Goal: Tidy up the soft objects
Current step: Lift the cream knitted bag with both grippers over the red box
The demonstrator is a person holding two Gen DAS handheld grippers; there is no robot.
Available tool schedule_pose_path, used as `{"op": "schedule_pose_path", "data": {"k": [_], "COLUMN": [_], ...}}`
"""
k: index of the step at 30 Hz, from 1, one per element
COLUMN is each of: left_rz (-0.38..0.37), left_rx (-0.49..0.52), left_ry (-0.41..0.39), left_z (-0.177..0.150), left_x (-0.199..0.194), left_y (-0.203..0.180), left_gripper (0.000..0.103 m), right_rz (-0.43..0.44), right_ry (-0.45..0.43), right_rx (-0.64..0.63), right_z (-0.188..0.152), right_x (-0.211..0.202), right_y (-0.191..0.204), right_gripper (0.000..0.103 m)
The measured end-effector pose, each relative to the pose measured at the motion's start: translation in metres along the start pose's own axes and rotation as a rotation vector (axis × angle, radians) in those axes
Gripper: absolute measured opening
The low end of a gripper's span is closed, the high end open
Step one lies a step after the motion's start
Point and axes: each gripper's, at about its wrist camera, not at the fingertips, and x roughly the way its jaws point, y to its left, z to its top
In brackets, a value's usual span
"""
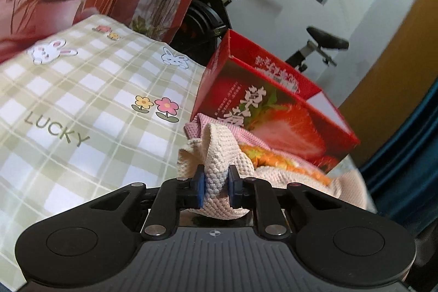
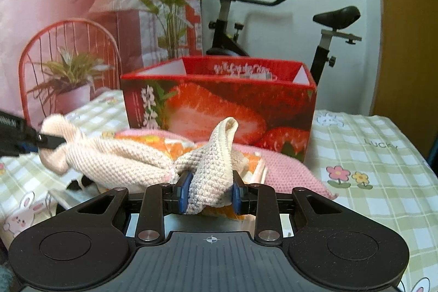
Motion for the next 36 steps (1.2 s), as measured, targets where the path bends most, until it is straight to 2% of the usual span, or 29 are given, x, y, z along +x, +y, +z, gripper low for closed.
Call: {"op": "schedule_pose_path", "data": {"k": [12, 17, 22, 36], "left_rz": [0.011, 0.002, -0.011, -0.028], "left_rx": [0.032, 0.054, 0.119, 0.166], "left_ry": [0.014, -0.019, -0.057, -0.045], "left_z": [-0.004, -0.004, -0.004, -0.007], "left_x": [0.001, -0.005, -0.011, -0.011], "left_y": [0.0, -0.004, -0.014, -0.019], "left_gripper": [0.017, 0.016, 0.016, 0.016], "right_rz": [-0.015, -0.024, -0.014, 0.008], "right_ry": [-0.052, -0.113, -0.158, -0.09], "right_rx": [-0.052, -0.119, -0.175, -0.163], "right_z": [0.004, 0.008, 0.01, 0.007], "right_x": [-0.007, -0.016, -0.023, -0.014], "right_y": [0.008, 0.018, 0.027, 0.028], "right_gripper": [0.026, 0.026, 0.026, 0.026]}}
